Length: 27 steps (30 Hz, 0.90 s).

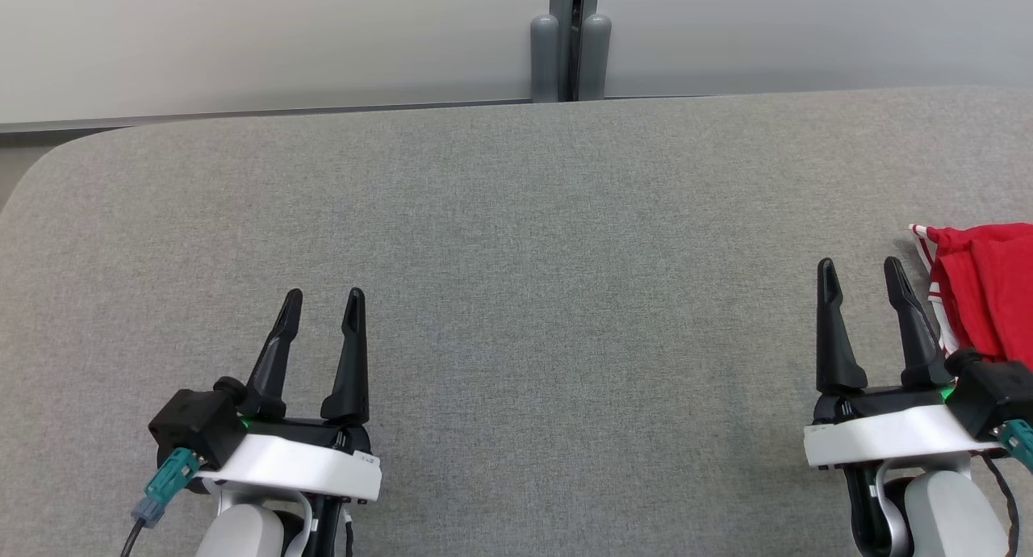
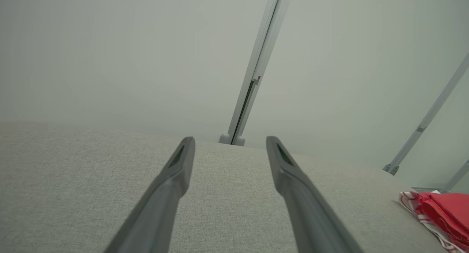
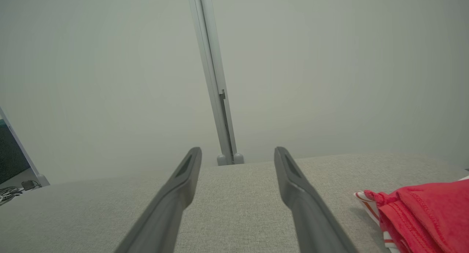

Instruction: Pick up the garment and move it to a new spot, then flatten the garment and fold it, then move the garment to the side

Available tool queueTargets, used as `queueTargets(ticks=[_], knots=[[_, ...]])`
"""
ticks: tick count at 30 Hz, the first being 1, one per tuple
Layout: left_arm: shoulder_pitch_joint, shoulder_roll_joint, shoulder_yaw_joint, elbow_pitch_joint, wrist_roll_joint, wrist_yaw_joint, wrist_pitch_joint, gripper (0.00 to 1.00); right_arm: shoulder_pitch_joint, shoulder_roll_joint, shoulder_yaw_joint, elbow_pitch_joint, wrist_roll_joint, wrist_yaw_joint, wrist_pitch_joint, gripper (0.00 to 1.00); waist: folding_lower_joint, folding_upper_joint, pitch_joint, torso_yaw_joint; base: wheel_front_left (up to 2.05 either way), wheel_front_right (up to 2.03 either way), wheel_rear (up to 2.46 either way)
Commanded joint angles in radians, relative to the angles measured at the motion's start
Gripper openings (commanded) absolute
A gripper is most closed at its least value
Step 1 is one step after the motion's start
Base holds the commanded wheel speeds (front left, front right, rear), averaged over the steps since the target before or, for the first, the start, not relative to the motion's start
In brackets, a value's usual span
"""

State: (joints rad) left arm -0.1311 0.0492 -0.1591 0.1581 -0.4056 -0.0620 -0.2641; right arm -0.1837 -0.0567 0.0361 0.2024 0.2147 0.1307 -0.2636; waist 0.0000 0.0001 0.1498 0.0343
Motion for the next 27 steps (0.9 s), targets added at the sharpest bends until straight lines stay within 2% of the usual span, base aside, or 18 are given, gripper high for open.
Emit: queueTargets(ticks=[1,7,8,12,27], knots=[[0.006,0.003,0.005,-0.005,-0.006,-0.007,0.000,1.00,0.010,-0.005,-0.002,0.000,-0.001,0.000,-0.001,1.00,0.0000,-0.0001,-0.001,0.000,0.00,0.00,0.00],[0.017,0.003,0.016,-0.025,-0.022,-0.009,0.000,1.00,0.011,-0.005,-0.005,0.000,-0.005,0.000,-0.001,1.00,0.0000,-0.0001,-0.006,-0.002,0.00,0.00,0.00],[0.007,0.000,0.013,-0.023,-0.023,-0.007,0.000,0.00,0.001,0.000,-0.001,0.001,0.000,0.000,0.000,0.00,0.0000,-0.0001,-0.006,-0.002,0.00,0.00,0.00],[0.026,-0.003,0.010,0.005,-0.039,-0.008,0.003,0.00,0.018,0.006,0.003,0.026,0.018,0.000,0.003,0.00,0.0000,-0.0001,-0.007,-0.002,0.00,0.00,0.00],[0.024,0.013,0.043,0.022,-0.290,-0.020,0.062,0.00,0.029,-0.002,-0.020,0.028,0.302,0.000,0.072,0.00,0.0000,-0.0001,-0.024,-0.006,0.00,0.00,0.00]])
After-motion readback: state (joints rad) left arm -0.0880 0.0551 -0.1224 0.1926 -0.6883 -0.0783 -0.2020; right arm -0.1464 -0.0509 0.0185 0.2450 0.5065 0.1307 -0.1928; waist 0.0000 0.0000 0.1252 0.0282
